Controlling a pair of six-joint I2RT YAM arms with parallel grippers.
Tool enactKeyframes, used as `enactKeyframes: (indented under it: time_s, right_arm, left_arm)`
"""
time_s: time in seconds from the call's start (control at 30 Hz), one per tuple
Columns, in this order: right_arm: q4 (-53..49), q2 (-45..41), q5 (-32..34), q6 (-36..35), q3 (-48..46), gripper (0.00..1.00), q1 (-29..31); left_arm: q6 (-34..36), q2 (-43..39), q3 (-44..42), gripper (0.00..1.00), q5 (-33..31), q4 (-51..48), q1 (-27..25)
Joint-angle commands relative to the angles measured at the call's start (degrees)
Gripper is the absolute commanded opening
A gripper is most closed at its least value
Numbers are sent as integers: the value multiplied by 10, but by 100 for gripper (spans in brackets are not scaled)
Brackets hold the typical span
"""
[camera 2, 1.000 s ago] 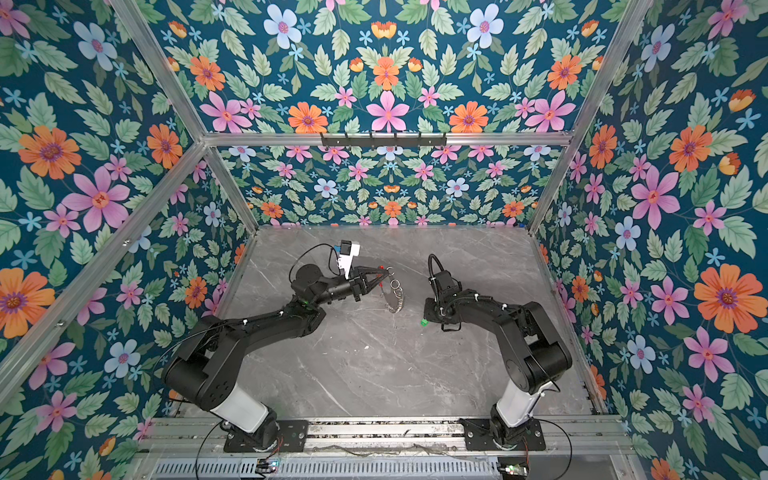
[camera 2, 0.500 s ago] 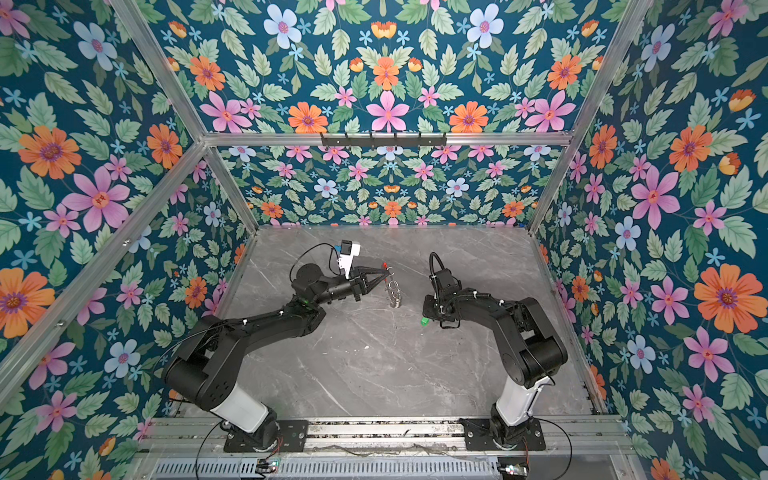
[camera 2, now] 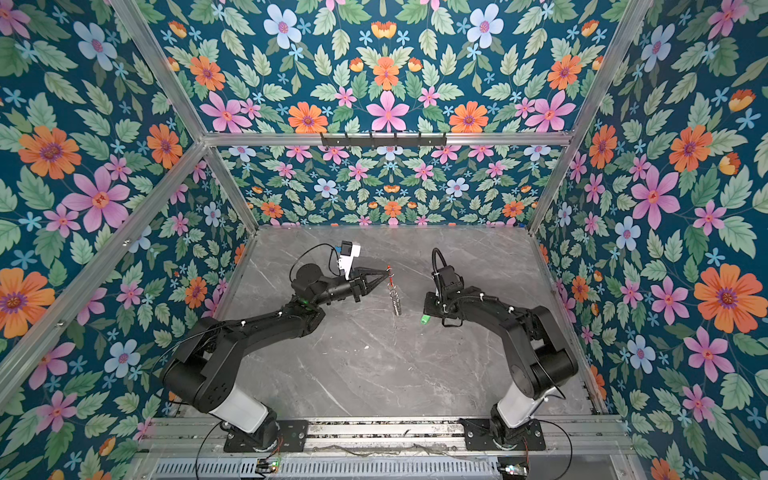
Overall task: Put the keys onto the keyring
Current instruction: 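Lift the key with the right gripper toward the plate held by left gripper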
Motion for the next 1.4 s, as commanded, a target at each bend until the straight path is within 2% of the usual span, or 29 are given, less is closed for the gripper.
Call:
enactKeyframes:
  time_s: [0.0,0.23,0.33,0.43,0.67,1.03,1.37]
  right_arm:
    - [-3,-64,-21,-58,-3,0,1]
    - [29,-217,-179,-146,-8,0,1]
    - [21,-241,-230,-161,11,0,3]
    - [6,-245,-253,-175,37,0,12]
    - [-9,-228,-266,-195,79,0,41]
    - [-8,-197,-267,-199,107,0,48]
    - [-3,-174,-199,-212,126,0,65]
  left_arm:
    - [28,-11,1,0,-7,-4,-1]
    - [35,-13,2,0,-17,-8,-2]
    - [36,-10,5,0,-18,-8,-7]
    - [37,-10,5,0,-18,-8,-10]
    - [44,-17,5,0,-22,-18,-19]
    - [50,-23,4,0,-22,-27,-27]
    - [49,-17,12,0,-20,-33,-32]
